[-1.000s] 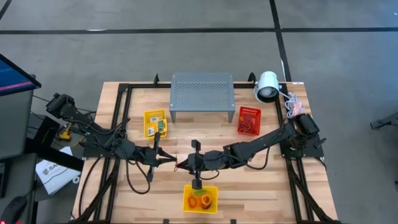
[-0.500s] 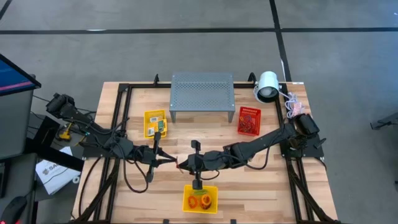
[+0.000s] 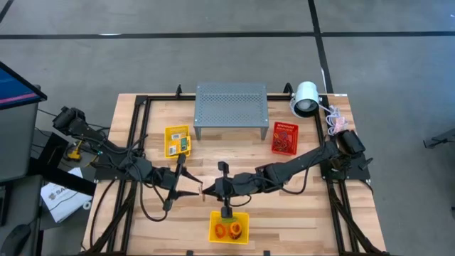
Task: Pick & Place Office Desk Supplies
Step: Put the red rubber band into the red bin
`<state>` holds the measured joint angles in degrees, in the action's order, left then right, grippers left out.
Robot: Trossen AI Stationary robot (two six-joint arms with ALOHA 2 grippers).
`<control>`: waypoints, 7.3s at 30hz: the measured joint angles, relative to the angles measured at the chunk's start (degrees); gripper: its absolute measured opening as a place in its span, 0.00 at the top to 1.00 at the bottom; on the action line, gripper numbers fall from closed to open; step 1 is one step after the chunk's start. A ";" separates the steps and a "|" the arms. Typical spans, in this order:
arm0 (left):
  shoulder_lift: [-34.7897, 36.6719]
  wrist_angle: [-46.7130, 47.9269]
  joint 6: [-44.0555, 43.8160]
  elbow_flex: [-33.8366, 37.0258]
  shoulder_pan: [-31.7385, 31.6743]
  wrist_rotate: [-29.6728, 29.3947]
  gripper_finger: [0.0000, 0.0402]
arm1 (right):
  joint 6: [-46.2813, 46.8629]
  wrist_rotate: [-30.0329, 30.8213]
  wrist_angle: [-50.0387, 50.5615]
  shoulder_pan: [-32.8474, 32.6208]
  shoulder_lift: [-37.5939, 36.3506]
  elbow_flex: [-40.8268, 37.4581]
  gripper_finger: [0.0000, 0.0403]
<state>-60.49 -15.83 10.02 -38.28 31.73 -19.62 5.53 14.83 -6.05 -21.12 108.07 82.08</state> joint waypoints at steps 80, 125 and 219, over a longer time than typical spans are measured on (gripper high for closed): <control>8.06 -6.65 -8.87 6.62 2.86 6.43 0.30 | -13.95 -20.21 -11.80 -7.33 -29.60 -24.82 1.00; 7.93 -6.08 -9.01 8.17 2.86 6.38 0.30 | 13.92 0.89 5.95 17.88 -74.55 -65.31 1.00; 7.95 -3.14 -8.83 8.09 -2.22 5.62 0.30 | 31.96 10.87 37.24 22.17 -70.77 -59.28 0.52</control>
<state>-52.53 -18.97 1.19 -30.20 29.51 -14.00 37.49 25.70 31.19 1.05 37.30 22.81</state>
